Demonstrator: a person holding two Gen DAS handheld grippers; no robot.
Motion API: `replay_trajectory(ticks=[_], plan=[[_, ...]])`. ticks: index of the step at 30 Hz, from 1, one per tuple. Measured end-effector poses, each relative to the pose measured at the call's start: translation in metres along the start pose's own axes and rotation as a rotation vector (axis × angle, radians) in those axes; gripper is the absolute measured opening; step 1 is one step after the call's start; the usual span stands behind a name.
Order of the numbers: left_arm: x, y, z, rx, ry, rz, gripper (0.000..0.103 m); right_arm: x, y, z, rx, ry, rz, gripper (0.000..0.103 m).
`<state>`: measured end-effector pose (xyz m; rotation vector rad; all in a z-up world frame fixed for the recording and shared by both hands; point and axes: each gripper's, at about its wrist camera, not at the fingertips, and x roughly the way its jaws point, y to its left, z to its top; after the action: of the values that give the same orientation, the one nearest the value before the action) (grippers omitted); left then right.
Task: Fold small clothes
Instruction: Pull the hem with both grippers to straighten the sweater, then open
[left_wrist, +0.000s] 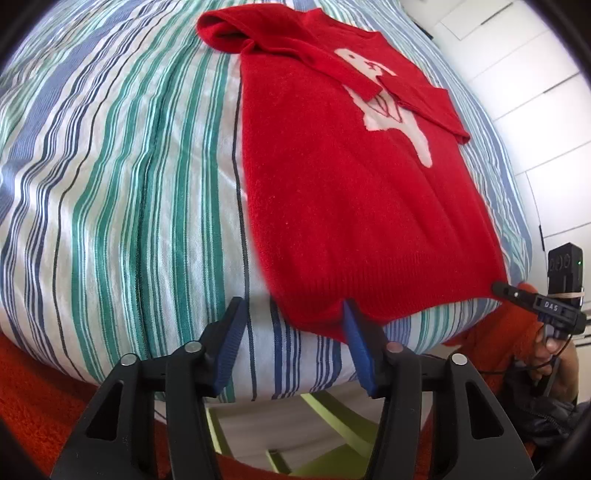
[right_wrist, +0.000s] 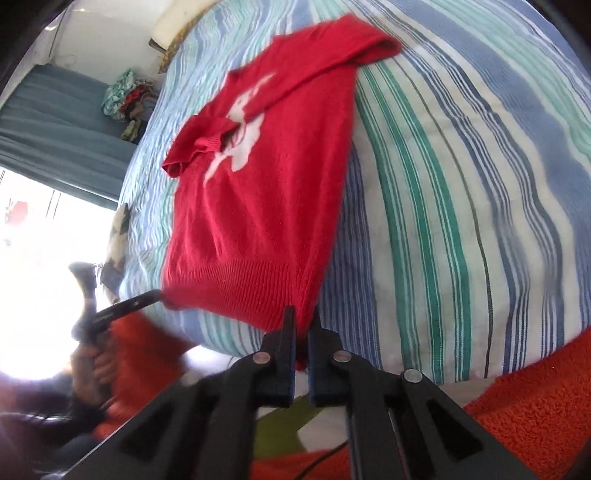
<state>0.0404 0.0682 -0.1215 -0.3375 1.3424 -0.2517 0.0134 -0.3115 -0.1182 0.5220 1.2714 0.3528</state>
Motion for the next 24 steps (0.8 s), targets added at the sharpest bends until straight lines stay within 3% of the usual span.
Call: replay_trajectory(ticks=[2,4,8,11,12,14,15,16,17,21,24], plan=[[-0.005,0.013,-0.003,-0.058,-0.027,-0.051,0.062,0.015,-0.009,0.002,0.031,0.021,-0.011,0.007],[-0.012,0.022,-0.003,-0.112,-0.067,-0.089,0.075,0.023,-0.015,0.003,0.054,0.043,-0.035,0.011],[-0.008,0.03,0.003,-0.176,-0.078,-0.166,0.078,0.013,-0.026,-0.002,0.095,0.02,0.031,0.05],[0.007,0.019,0.007,-0.153,-0.044,-0.153,0.075,0.011,-0.027,-0.001,0.11,0.003,0.071,0.051],[0.014,0.012,0.008,-0.13,-0.029,-0.135,0.066,0.012,-0.028,0.0,0.116,-0.002,0.082,0.051],[0.027,0.0,0.009,-0.081,0.016,-0.105,0.02,0.017,-0.031,0.001,0.117,-0.006,0.092,0.051],[0.033,-0.006,0.009,-0.063,0.041,-0.092,0.006,0.023,-0.032,0.003,0.115,-0.001,0.09,0.049],[0.032,-0.007,0.006,-0.054,0.037,-0.064,0.005,0.027,-0.032,0.004,0.102,0.007,0.091,0.042],[0.028,-0.01,0.004,-0.038,0.032,-0.038,0.004,0.032,-0.028,0.008,0.076,0.012,0.097,0.006],[-0.001,-0.005,-0.01,0.0,-0.018,0.08,0.003,0.022,-0.015,0.009,-0.005,0.037,-0.06,0.004],[0.012,-0.003,-0.014,0.016,0.001,0.147,0.003,0.006,-0.017,0.003,-0.046,0.045,-0.177,0.003]])
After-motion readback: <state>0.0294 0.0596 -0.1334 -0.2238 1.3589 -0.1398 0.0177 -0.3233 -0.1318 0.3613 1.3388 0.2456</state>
